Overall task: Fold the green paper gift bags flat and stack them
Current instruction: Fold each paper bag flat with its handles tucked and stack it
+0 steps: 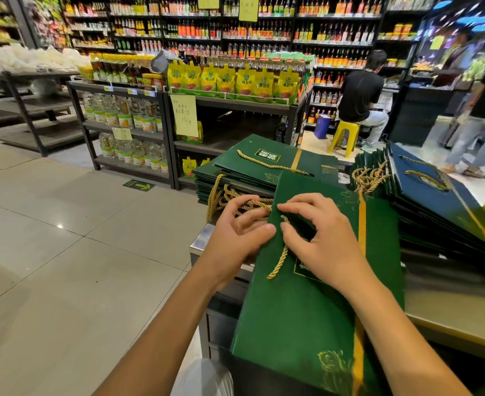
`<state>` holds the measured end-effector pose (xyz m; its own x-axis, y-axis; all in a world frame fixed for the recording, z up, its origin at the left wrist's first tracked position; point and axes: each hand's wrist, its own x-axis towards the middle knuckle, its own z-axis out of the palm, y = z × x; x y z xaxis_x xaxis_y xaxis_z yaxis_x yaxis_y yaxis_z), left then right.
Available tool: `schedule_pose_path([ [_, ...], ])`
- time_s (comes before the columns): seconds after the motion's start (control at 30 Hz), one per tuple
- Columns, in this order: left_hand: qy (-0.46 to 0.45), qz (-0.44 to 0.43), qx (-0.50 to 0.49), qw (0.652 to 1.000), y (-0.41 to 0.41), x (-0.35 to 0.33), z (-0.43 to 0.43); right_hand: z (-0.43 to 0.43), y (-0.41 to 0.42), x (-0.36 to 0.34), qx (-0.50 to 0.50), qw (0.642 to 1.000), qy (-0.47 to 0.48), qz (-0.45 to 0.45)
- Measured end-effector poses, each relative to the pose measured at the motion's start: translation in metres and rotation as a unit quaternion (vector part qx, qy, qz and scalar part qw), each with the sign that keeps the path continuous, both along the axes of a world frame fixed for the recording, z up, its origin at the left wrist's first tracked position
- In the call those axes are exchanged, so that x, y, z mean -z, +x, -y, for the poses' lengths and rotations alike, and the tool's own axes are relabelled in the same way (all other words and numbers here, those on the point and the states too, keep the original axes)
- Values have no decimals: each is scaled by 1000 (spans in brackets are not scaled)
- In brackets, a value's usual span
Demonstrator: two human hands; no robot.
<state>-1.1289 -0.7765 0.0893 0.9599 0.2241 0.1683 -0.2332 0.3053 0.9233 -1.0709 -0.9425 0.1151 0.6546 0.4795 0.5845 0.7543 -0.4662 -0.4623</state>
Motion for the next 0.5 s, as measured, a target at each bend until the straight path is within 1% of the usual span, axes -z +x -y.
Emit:
schedule_pose_path([
  [0.1, 32, -8, -10, 999, 2, 3, -1, 10, -2, 1, -27, 999, -19, -17],
  [0.2, 12, -23, -42, 999, 3, 2, 0, 26, -2, 6, -14, 999, -41, -24],
  [0.3, 15, -36, -71, 997, 0, 0, -3, 45, -4, 16, 62, 997, -41, 0],
  [0.37, 24, -42, -83, 995, -4, 0, -7, 56, -9, 21, 130, 991, -33, 11],
  [0.43, 20, -50, -90, 995, -8, 0, -9, 67, -15, 20, 208, 977, -40, -1],
  [0.5, 16, -62, -94, 993, -12, -1, -9, 76, -22, 18, 280, 956, -75, -38],
])
